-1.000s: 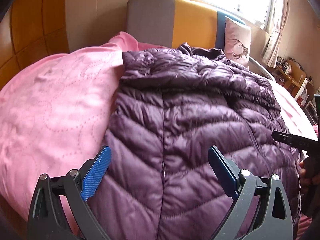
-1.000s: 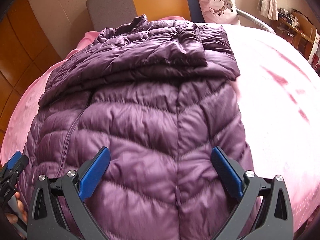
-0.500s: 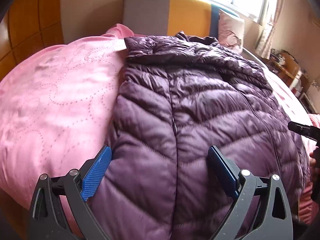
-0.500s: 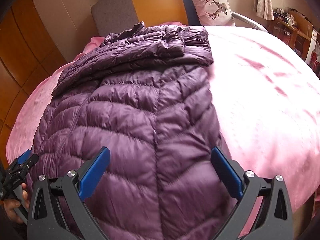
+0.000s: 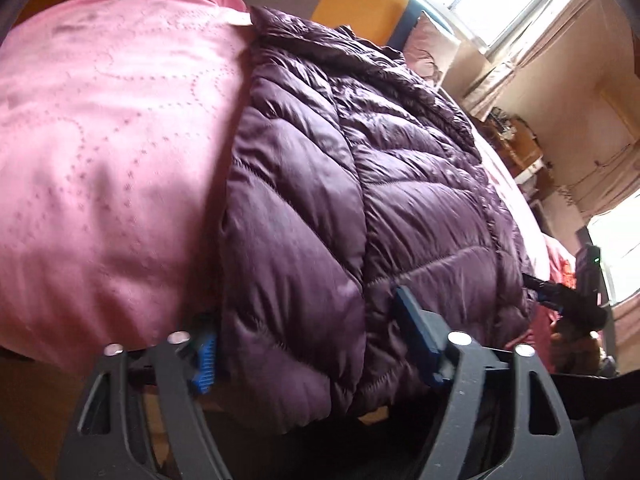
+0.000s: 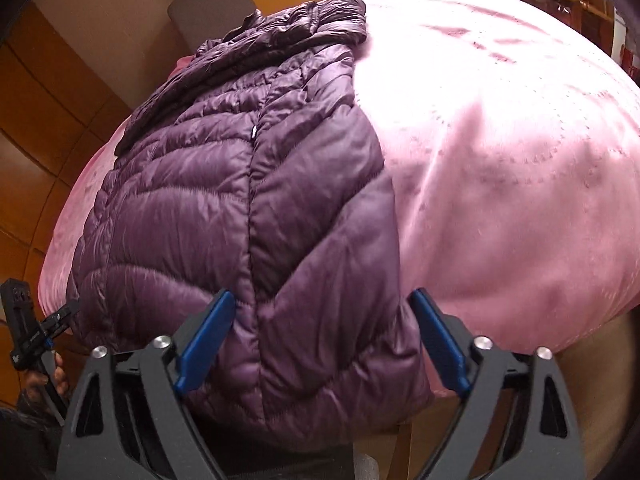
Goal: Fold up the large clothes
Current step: 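Grasp the jacket hem with the right gripper while the left gripper grasps it too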
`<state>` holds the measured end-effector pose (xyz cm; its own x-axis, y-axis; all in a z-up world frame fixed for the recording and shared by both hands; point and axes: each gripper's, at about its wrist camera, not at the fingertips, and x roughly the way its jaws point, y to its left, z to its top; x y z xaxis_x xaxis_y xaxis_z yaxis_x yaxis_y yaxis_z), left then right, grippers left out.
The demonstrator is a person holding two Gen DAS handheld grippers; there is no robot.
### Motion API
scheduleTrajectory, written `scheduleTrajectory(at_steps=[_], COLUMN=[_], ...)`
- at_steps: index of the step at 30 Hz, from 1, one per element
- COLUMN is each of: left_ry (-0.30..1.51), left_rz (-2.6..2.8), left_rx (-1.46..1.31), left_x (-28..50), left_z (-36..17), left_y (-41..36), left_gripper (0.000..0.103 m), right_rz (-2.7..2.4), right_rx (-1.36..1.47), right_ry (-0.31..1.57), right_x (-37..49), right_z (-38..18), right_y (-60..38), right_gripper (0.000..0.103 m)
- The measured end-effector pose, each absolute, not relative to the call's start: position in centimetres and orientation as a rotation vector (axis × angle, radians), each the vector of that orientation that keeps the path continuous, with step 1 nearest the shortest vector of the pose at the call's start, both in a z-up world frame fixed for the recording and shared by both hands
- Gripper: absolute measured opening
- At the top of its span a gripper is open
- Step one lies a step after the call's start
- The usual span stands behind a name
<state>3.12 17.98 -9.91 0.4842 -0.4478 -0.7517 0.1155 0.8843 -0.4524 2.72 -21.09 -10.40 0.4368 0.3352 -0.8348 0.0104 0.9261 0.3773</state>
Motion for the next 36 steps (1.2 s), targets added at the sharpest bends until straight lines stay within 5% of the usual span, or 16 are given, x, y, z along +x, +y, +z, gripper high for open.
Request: scheduleTrajectory(at_steps=[2, 3, 4, 9, 19, 28, 30, 33, 36], left_ry=[1.018, 1.016, 1.0, 0.914, 0.749, 0.795, 0.813, 0.854, 0.859], left_rz=[-0.388, -0.411, -0.432, -0.524, -0.624, -0.498, -0.461, -0.403, -0.364], left_rx=[-0.405, -0.431, -0.431, -0.434, -0.579, -0.72, -0.692, -0.677, -0.738], left_x=[3.2, 3.2, 3.1, 3.2, 9.8, 19.3, 20.8, 23.3, 24.5], left_z=[-9.9, -9.7, -9.2, -5.5, 0.3, -1.8, -2.1, -2.5, -2.9], left_y=[18.3, 18.5, 18.4, 18.8, 19.8, 21.0, 20.8, 20.8, 22.1], left_gripper=[0.027, 0.022, 0.015, 0.01, 0.009, 0.009, 0.009, 0.024, 0.058], right_rz=[0.239, 0.271, 0.309, 0.409, 0.437, 0.338, 0.326, 0.316, 0.32], right_rx=[0.354, 0.357, 0.359, 0.318, 0.524, 0.624, 0.627, 0.64, 0.692], right_ry=[1.122, 1.129, 1.132, 1.063, 0.854, 0.882, 0.901, 0.91, 0.911], right_x=[2.7, 2.7, 2.8, 3.1, 9.2, 18.6, 20.2, 22.3, 23.9], right_z=[-10.2, -9.9, -9.5, -5.8, -0.5, -1.9, -2.4, -2.6, -3.0], right_y=[-20.7, -20.4, -20.0, -18.5, -21.0, -22.0, -21.9, -21.9, -22.4], right_gripper=[0.054, 0.031, 0.025, 0.011, 0.01, 0.012, 0.019, 0.034, 0.06])
